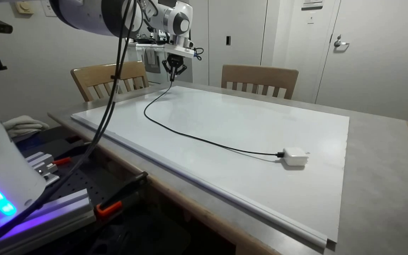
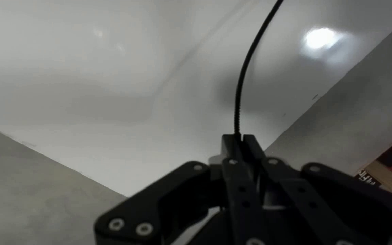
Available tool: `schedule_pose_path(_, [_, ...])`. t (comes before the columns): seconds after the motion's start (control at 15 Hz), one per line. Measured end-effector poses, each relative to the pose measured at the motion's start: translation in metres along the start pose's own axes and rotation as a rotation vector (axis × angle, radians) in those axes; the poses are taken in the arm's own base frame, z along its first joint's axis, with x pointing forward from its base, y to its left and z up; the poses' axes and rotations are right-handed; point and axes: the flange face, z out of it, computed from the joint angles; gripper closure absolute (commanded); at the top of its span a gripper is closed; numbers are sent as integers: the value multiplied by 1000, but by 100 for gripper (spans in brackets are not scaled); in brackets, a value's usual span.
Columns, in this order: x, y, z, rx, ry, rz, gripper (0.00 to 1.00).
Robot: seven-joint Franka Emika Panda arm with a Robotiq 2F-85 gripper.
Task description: Straighten the charger
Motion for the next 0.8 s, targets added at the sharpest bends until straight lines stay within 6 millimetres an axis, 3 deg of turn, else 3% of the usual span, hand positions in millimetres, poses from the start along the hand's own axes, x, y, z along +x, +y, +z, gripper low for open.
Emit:
schedule_pose_path(0.2, [7,-15,5,12,-1,-39,98])
schedule_pose_path(0.8, [11,-30,14,50,1,-236,98])
